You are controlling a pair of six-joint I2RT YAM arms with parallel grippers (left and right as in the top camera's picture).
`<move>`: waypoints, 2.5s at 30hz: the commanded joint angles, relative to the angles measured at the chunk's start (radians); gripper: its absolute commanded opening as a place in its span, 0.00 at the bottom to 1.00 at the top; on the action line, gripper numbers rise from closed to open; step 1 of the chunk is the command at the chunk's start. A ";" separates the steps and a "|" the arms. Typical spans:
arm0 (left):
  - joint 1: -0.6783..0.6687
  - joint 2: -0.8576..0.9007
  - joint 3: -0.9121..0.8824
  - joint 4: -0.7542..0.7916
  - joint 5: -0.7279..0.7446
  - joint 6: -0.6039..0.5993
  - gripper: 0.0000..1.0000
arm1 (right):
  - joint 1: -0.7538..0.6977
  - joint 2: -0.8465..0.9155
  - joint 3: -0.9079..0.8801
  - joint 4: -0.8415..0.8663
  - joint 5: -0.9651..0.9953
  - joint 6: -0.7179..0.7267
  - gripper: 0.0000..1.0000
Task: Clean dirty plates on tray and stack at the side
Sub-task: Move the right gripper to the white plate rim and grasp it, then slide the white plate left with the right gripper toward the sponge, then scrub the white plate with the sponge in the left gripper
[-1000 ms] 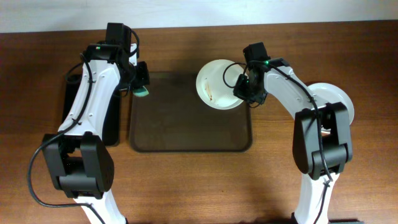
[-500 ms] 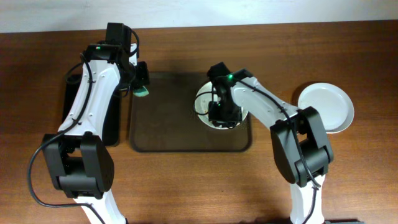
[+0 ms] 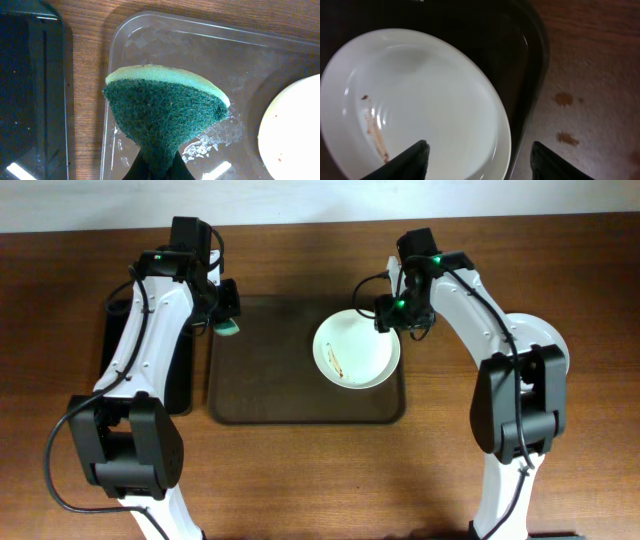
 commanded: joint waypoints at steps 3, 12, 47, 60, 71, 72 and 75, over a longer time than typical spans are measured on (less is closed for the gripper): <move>-0.002 0.009 -0.008 0.002 0.010 0.020 0.01 | 0.005 0.071 0.009 0.027 0.002 -0.087 0.68; -0.002 0.009 -0.008 0.002 0.010 0.020 0.01 | 0.025 0.085 0.008 0.024 -0.006 -0.093 0.67; -0.002 0.010 -0.027 0.002 0.010 0.020 0.01 | 0.171 0.090 -0.156 0.157 0.017 0.577 0.05; -0.023 0.020 -0.031 0.000 0.011 0.020 0.01 | 0.146 0.090 -0.127 0.249 -0.039 0.402 0.23; -0.166 0.106 -0.031 0.084 0.011 0.019 0.01 | 0.153 0.090 -0.128 0.242 -0.039 0.424 0.04; -0.173 0.117 -0.031 0.100 0.011 0.019 0.01 | 0.156 0.090 -0.128 0.246 -0.039 0.424 0.04; -0.203 0.179 -0.031 0.188 0.011 0.019 0.01 | 0.170 0.090 -0.128 0.251 -0.024 0.423 0.04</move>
